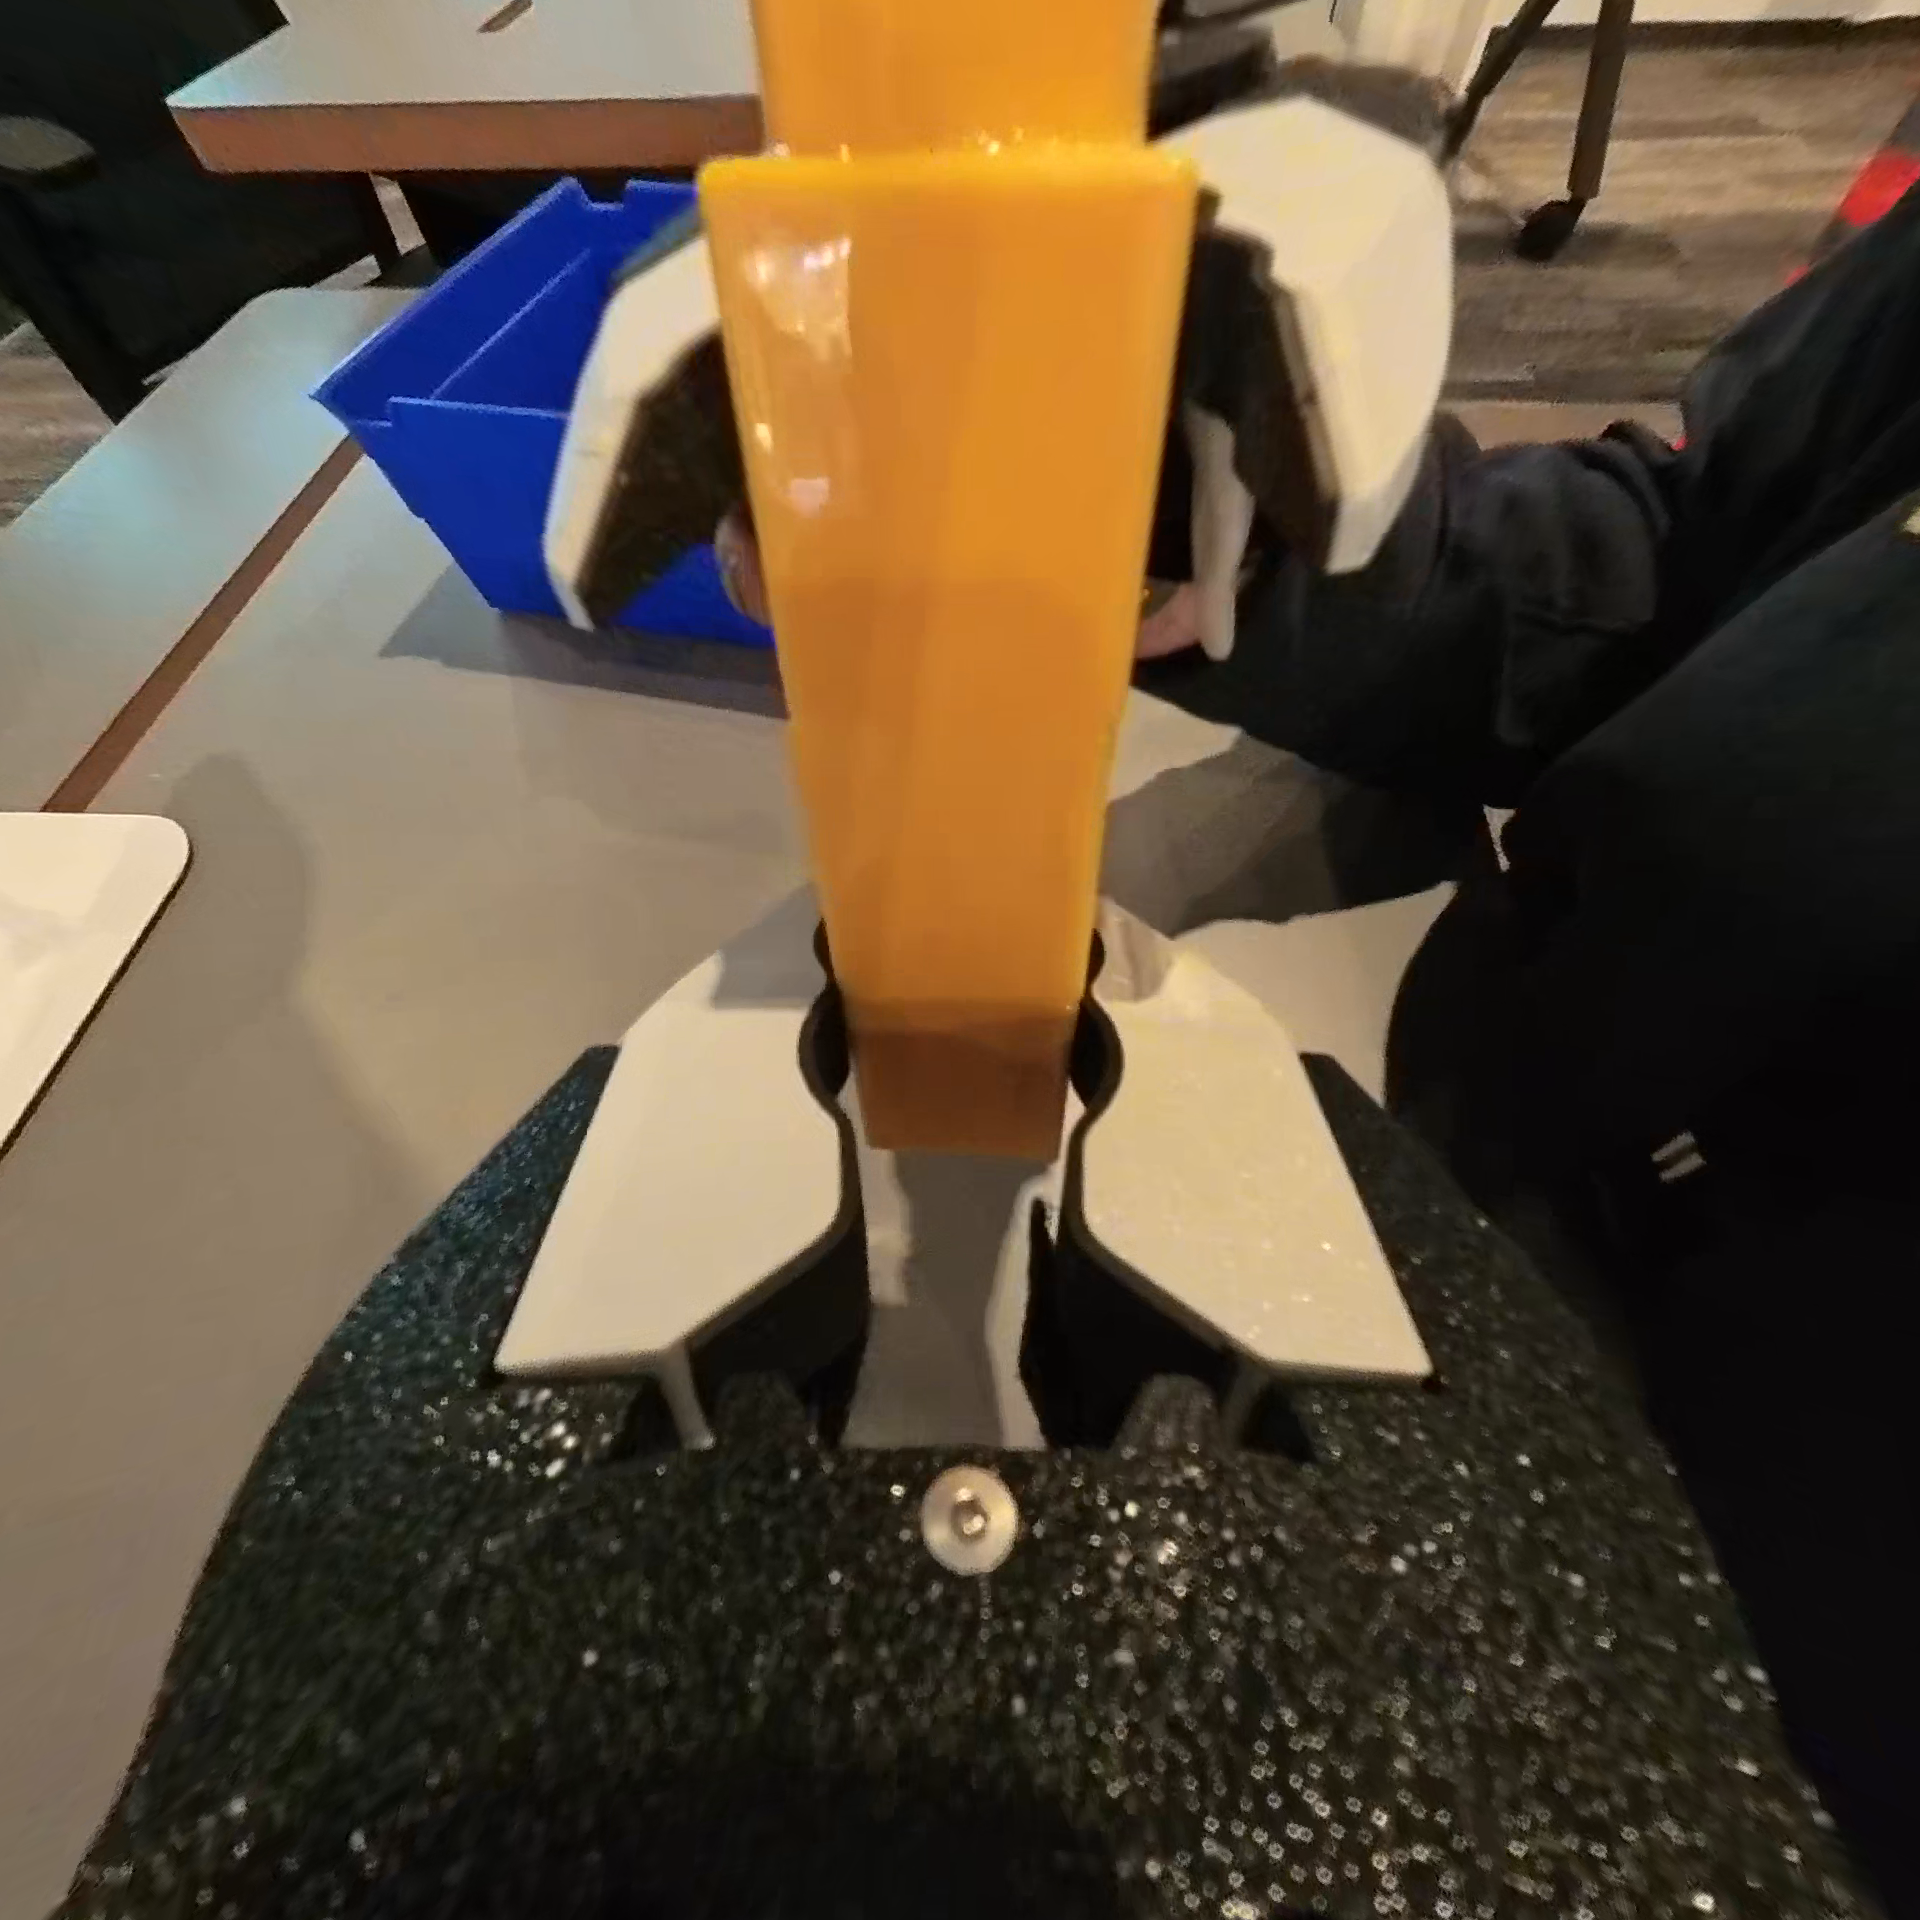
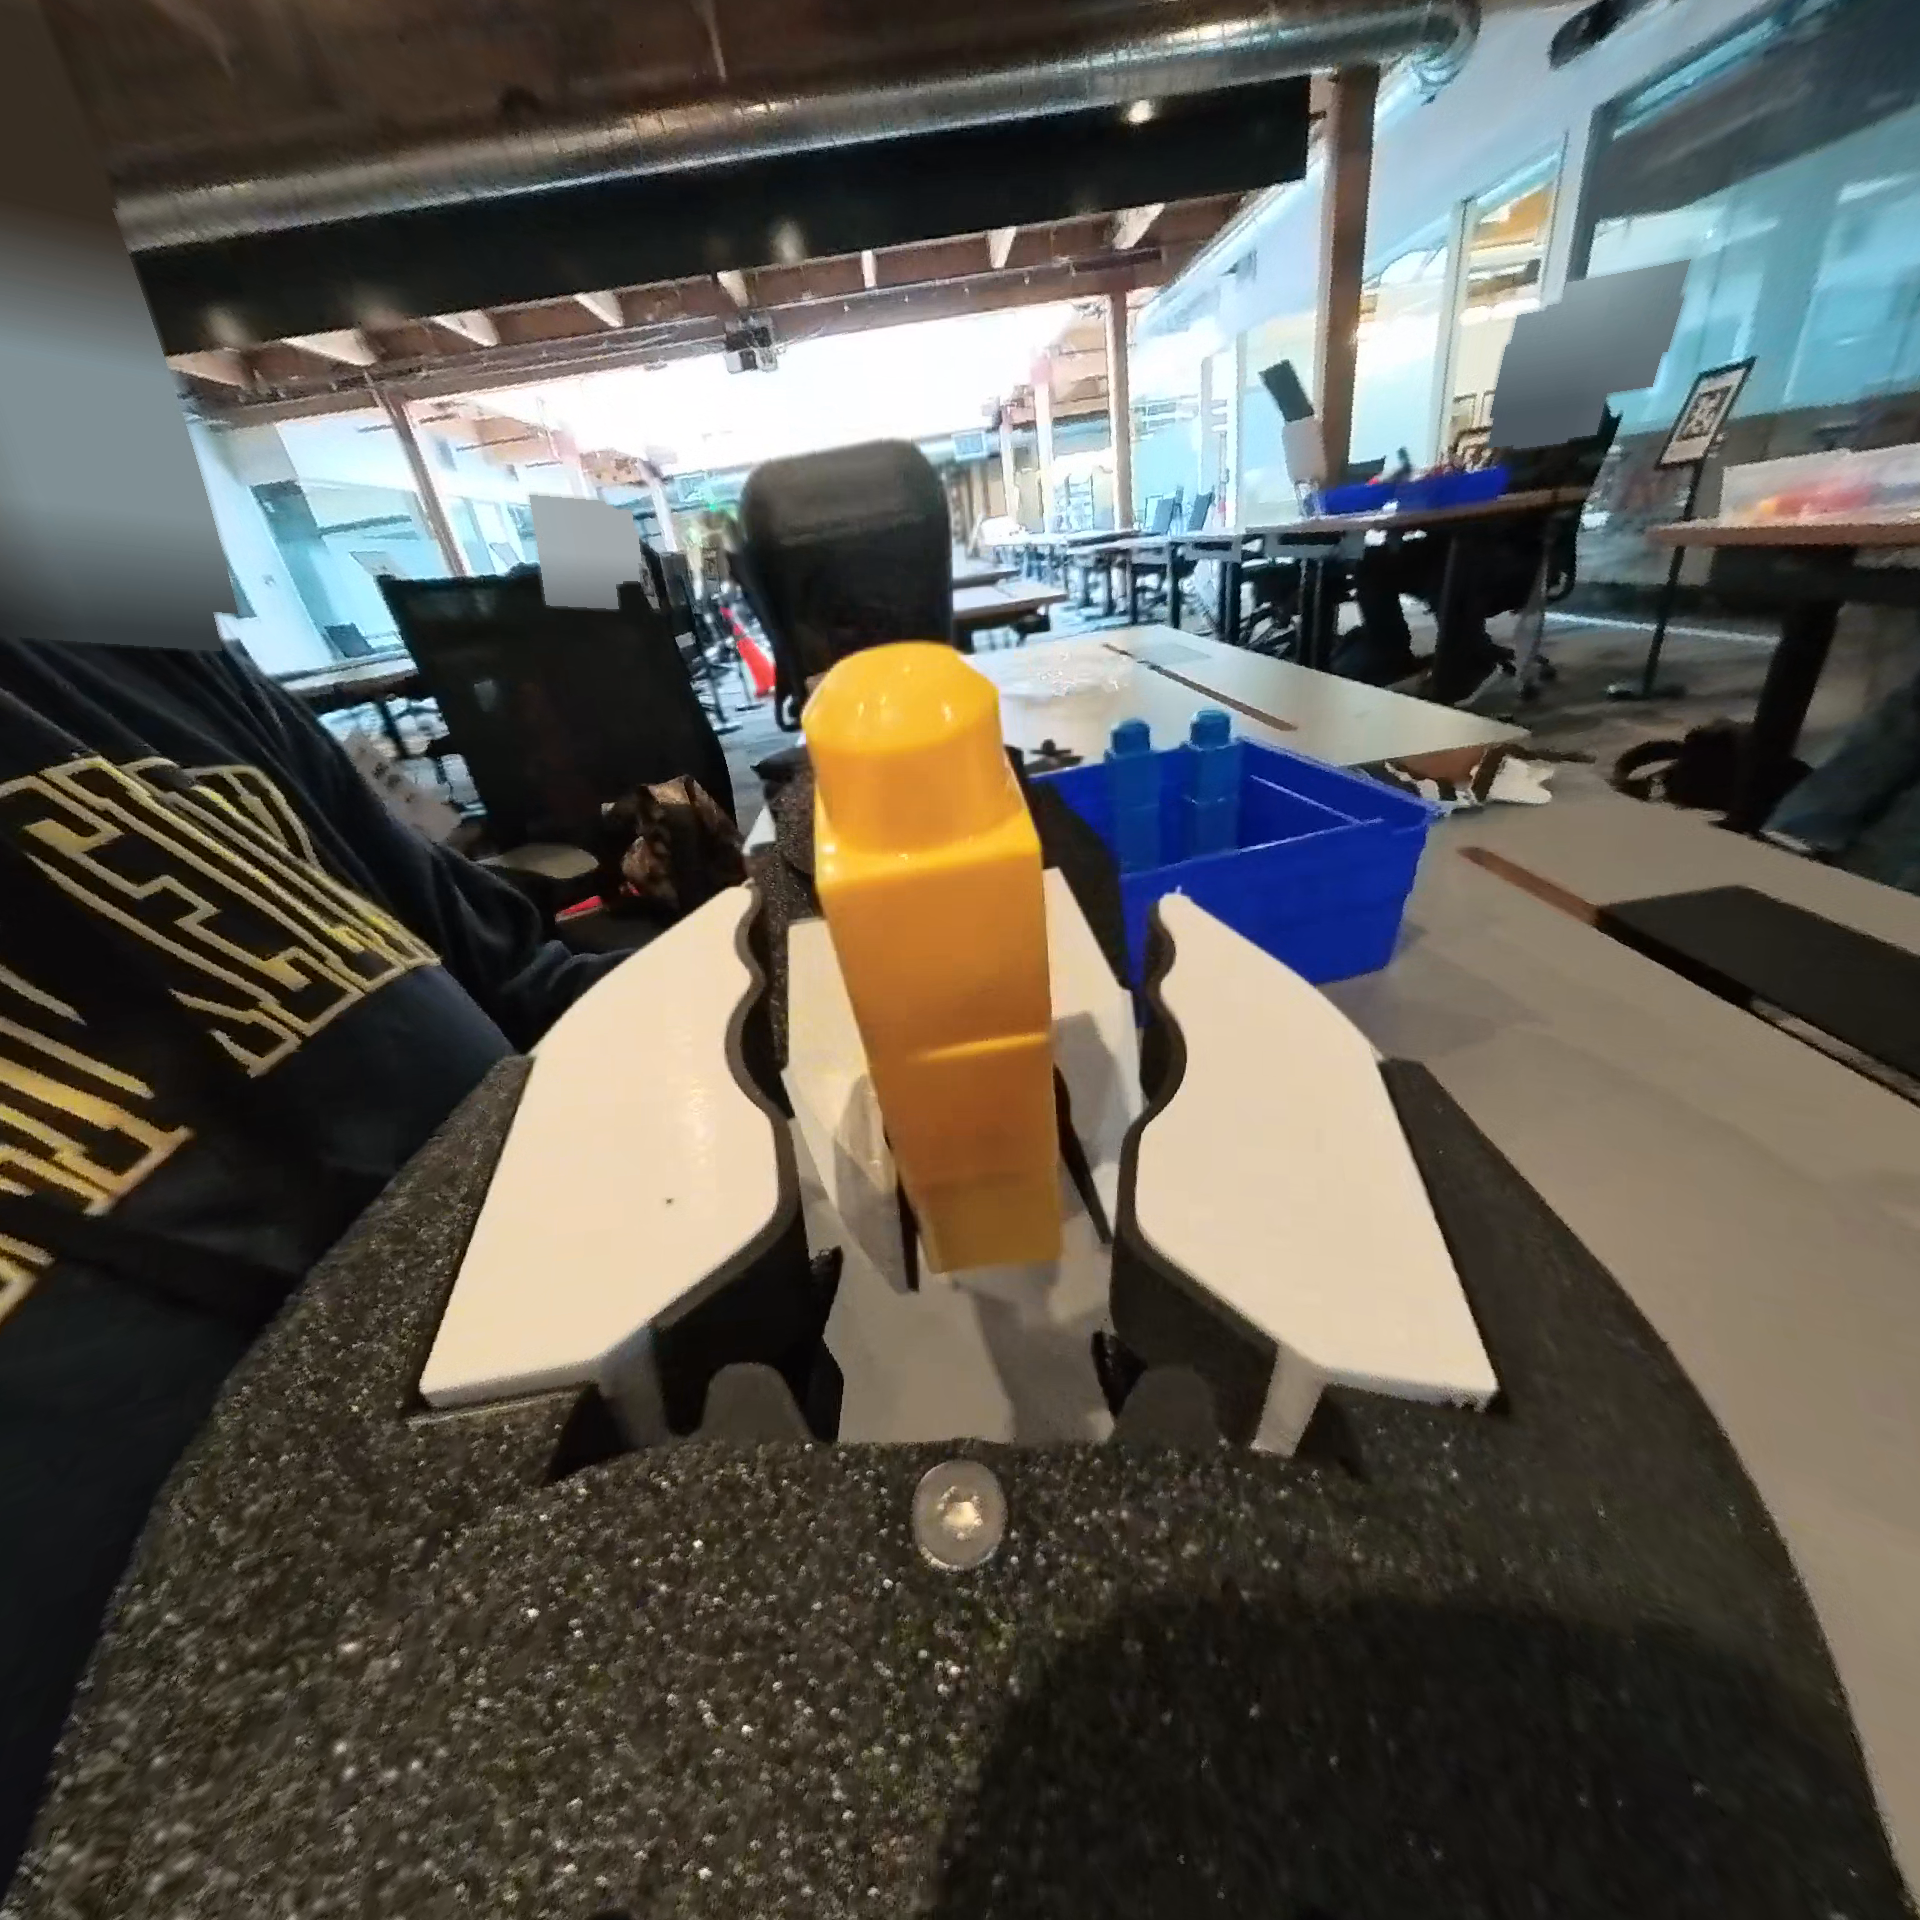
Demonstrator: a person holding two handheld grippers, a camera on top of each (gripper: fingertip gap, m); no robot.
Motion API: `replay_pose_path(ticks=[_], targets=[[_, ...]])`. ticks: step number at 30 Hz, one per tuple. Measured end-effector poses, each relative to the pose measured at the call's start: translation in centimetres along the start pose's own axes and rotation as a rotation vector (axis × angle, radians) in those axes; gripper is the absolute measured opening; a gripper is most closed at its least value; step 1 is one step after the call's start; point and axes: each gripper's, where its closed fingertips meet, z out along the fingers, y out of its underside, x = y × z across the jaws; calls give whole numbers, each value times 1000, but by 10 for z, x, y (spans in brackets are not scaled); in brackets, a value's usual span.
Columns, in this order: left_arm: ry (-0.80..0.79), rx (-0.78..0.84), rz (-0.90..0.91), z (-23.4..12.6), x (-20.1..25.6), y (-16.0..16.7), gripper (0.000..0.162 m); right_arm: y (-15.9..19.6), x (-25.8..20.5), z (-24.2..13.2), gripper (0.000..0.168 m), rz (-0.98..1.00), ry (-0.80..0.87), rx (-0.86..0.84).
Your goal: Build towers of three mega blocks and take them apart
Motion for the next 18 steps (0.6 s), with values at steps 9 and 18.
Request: replay_pose_path(ticks=[9,18], targets=[[43,-56,-8,16,7,8,40,1,-7,-6,39,-262,76,-125],[61,-18,-119,14,3,25,40,-26,66,-165,39,-496,951,-456]])
